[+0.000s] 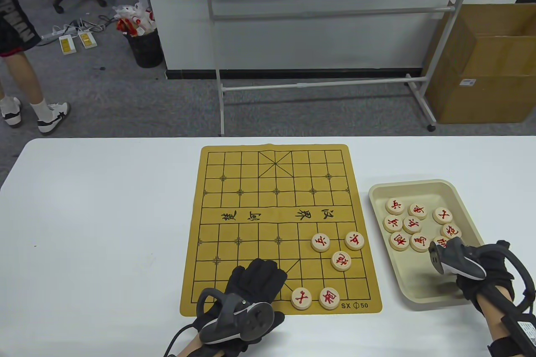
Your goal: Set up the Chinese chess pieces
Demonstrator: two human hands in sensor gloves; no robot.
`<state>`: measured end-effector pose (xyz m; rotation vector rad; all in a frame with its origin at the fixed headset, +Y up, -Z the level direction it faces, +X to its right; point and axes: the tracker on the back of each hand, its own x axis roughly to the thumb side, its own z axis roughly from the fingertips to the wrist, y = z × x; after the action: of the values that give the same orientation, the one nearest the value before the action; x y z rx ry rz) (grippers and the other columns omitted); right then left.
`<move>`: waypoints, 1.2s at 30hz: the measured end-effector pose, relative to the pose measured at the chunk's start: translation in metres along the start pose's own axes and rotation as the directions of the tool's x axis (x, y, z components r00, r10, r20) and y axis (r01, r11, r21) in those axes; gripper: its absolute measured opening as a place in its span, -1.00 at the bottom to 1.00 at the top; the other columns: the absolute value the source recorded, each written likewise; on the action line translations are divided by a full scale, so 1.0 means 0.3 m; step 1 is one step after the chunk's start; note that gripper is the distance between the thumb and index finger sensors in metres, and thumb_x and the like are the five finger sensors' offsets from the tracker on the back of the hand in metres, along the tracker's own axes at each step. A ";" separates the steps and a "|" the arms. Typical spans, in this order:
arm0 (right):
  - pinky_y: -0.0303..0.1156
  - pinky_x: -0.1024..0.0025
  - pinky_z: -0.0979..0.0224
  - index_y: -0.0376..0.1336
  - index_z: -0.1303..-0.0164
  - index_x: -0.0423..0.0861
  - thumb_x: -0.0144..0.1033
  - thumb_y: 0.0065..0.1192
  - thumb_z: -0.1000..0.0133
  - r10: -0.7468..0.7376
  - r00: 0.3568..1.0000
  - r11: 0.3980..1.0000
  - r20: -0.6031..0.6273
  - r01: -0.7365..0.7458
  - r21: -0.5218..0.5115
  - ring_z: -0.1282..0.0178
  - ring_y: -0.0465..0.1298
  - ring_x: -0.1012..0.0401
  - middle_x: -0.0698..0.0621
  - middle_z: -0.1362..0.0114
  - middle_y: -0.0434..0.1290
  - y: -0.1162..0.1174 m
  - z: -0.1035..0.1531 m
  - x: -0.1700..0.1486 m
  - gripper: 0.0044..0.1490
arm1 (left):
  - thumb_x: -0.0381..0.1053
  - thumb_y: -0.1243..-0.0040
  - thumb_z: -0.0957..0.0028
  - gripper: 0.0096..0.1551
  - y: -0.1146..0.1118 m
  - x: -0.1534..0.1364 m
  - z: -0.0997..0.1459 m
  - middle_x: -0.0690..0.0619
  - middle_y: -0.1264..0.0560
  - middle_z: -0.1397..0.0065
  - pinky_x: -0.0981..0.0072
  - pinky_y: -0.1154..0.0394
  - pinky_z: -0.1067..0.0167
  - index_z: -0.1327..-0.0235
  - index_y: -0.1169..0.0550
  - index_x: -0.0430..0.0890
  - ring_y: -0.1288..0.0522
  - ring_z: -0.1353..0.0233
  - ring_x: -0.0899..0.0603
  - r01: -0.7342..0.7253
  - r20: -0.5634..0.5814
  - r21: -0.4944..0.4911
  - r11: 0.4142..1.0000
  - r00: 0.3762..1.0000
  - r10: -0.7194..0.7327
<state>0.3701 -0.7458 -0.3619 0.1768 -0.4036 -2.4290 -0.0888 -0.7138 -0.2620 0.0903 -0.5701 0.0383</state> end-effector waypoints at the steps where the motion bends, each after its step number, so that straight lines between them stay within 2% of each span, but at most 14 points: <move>1: 0.07 -0.28 -0.66 0.15 -0.58 -0.02 0.12 0.39 0.08 -0.005 1.000 1.000 -0.002 0.005 -0.015 -0.57 0.48 0.08 0.12 -0.42 0.56 0.001 0.001 0.000 0.02 | 0.39 0.05 0.16 0.03 0.000 0.000 0.000 -0.06 -0.01 -0.72 -0.34 -0.14 -0.53 -0.59 -0.04 0.03 -0.04 -0.71 -0.27 0.000 0.000 0.001 1.000 1.000 0.000; 3: 0.07 -0.29 -0.66 0.17 -0.56 -0.05 0.12 0.39 0.09 -0.020 1.000 0.999 -0.004 0.020 -0.036 -0.57 0.48 0.07 0.11 -0.42 0.57 0.008 0.001 0.000 0.02 | 0.39 0.05 0.17 0.04 -0.001 -0.001 -0.001 -0.06 -0.01 -0.72 -0.34 -0.14 -0.52 -0.59 -0.05 0.04 -0.05 -0.71 -0.27 -0.002 0.000 0.001 1.000 1.000 0.002; 8: 0.02 -0.32 -0.66 0.09 -0.62 -0.06 0.13 0.41 0.11 0.000 1.000 1.000 0.002 0.000 -0.009 -0.64 0.42 0.06 0.11 -0.45 0.54 0.009 0.002 0.008 0.11 | 0.39 0.05 0.17 0.04 -0.001 0.000 -0.002 -0.06 -0.01 -0.72 -0.35 -0.14 -0.53 -0.59 -0.04 0.03 -0.04 -0.71 -0.27 -0.001 0.000 -0.001 1.000 1.000 0.001; 12: 0.01 -0.33 -0.66 0.08 -0.63 -0.08 0.11 0.43 0.11 -0.049 0.999 0.999 -0.001 0.049 -0.005 -0.63 0.39 0.05 0.09 -0.45 0.53 0.017 -0.007 0.001 0.13 | 0.39 0.05 0.17 0.04 0.000 0.000 -0.001 -0.06 -0.01 -0.72 -0.35 -0.14 -0.52 -0.59 -0.05 0.03 -0.04 -0.71 -0.27 -0.001 -0.001 0.003 1.000 1.000 0.001; 17: 0.00 -0.34 -0.66 0.06 -0.64 -0.10 0.14 0.36 0.08 -0.125 0.992 0.992 -0.016 0.124 -0.036 -0.61 0.40 0.02 0.05 -0.43 0.54 0.026 -0.004 0.001 0.13 | 0.39 0.05 0.17 0.04 -0.003 -0.001 -0.002 -0.06 -0.01 -0.72 -0.34 -0.14 -0.52 -0.59 -0.04 0.03 -0.04 -0.71 -0.27 -0.002 -0.002 0.000 1.000 1.000 0.002; 20: -0.01 -0.35 -0.66 0.03 -0.67 -0.10 0.18 0.31 0.07 -0.131 0.991 0.991 -0.024 0.131 -0.010 -0.65 0.38 0.03 0.04 -0.48 0.52 0.028 -0.004 0.002 0.14 | 0.39 0.05 0.17 0.03 -0.003 0.000 -0.002 -0.06 -0.01 -0.72 -0.34 -0.14 -0.53 -0.59 -0.05 0.03 -0.04 -0.71 -0.26 0.000 0.000 -0.002 1.000 1.000 0.000; 23: 0.00 -0.34 -0.66 0.03 -0.66 -0.10 0.14 0.36 0.07 -0.141 0.990 0.990 -0.013 0.141 0.014 -0.64 0.39 0.02 0.05 -0.46 0.53 0.028 -0.007 0.004 0.14 | 0.39 0.05 0.16 0.03 -0.004 0.000 -0.002 -0.06 -0.01 -0.72 -0.34 -0.14 -0.52 -0.59 -0.05 0.03 -0.04 -0.71 -0.27 0.000 0.000 -0.004 1.000 1.000 0.000; 31: 0.01 -0.36 -0.65 0.03 -0.66 -0.10 0.12 0.38 0.07 -0.153 0.988 0.988 0.002 0.153 -0.026 -0.59 0.45 0.00 0.04 -0.45 0.53 0.033 0.001 0.010 0.15 | 0.39 0.05 0.16 0.03 -0.004 -0.001 -0.002 -0.06 -0.01 -0.72 -0.34 -0.14 -0.52 -0.59 -0.05 0.03 -0.05 -0.71 -0.27 -0.003 0.000 -0.005 1.000 1.000 0.003; 36: 0.08 -0.33 -0.65 0.02 -0.66 -0.10 0.12 0.39 0.08 -0.147 0.989 0.981 0.014 0.148 -0.123 -0.46 0.59 0.04 0.04 -0.45 0.52 0.011 0.021 0.014 0.15 | 0.39 0.05 0.17 0.04 -0.005 -0.001 -0.003 -0.06 -0.01 -0.72 -0.35 -0.14 -0.52 -0.59 -0.04 0.03 -0.05 -0.71 -0.27 -0.001 0.001 -0.009 1.000 1.000 0.001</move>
<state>0.3674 -0.7494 -0.3548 0.1511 -0.2487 -2.5916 -0.0884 -0.7152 -0.2630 0.0813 -0.5708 0.0367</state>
